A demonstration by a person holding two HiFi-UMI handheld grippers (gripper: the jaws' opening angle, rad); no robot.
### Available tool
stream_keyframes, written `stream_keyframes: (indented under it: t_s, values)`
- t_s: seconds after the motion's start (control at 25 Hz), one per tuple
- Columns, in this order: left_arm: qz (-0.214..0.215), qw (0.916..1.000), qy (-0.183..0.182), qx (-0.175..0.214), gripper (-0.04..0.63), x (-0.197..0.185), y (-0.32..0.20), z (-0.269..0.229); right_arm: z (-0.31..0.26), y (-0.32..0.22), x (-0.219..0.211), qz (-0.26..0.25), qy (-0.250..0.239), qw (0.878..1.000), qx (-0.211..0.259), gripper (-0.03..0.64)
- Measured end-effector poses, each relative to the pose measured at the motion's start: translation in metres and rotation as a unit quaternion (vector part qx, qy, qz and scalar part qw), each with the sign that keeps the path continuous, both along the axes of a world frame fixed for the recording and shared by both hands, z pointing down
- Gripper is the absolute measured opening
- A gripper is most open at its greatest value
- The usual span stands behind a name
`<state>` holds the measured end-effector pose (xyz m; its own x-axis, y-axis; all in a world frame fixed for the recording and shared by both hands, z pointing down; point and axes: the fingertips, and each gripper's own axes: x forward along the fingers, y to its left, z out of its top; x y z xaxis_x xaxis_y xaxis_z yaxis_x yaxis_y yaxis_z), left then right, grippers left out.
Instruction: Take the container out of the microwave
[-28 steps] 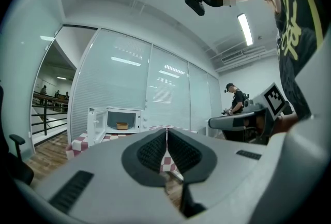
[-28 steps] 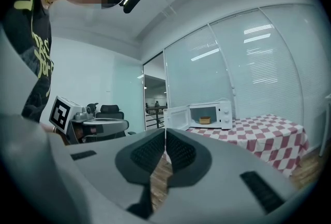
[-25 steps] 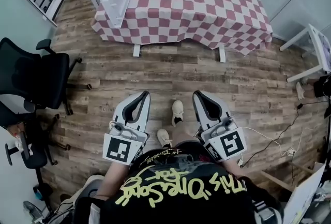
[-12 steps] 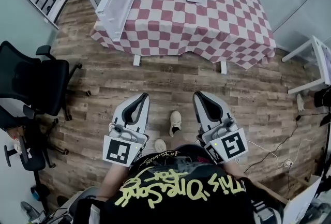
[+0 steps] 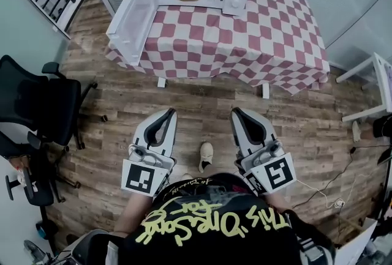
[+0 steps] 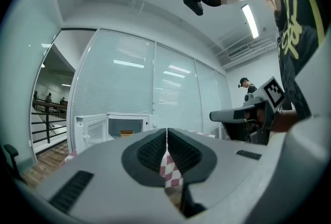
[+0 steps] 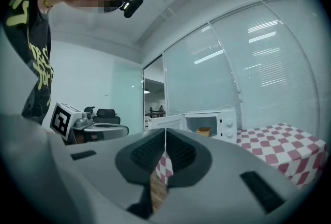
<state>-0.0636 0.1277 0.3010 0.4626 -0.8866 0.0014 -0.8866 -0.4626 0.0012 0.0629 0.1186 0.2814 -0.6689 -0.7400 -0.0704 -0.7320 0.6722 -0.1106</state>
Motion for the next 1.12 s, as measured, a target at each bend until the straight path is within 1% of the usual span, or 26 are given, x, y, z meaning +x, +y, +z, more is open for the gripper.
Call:
stream_keyframes:
  t_s: [0.36,0.56,0.72,0.84,1.12]
  values:
    - [-0.016,0.9999,-0.005,0.000,0.012,0.013,-0.036,-0.001,0.005,-0.039,0.011,-0.019,0.001,1.000,-0.005,0.011]
    - [-0.024,0.9997,-0.005,0.007,0.012,0.022,-0.054,-0.003,0.012,-0.057,0.020,-0.029,0.010,1.000,-0.007,0.011]
    - [-0.025,0.9997,0.000,0.009,0.012,0.031,-0.063,-0.003,0.015,-0.063,0.019,-0.042,0.023,0.999,0.000,0.011]
    - [-0.022,0.9997,-0.001,0.008,0.012,0.034,-0.067,-0.003,0.015,-0.066,0.019,-0.042,0.020,0.999,-0.002,0.011]
    - [-0.022,0.9997,-0.003,0.003,0.012,0.027,-0.071,0.000,0.014,-0.068,0.014,-0.041,0.020,0.999,-0.004,0.011]
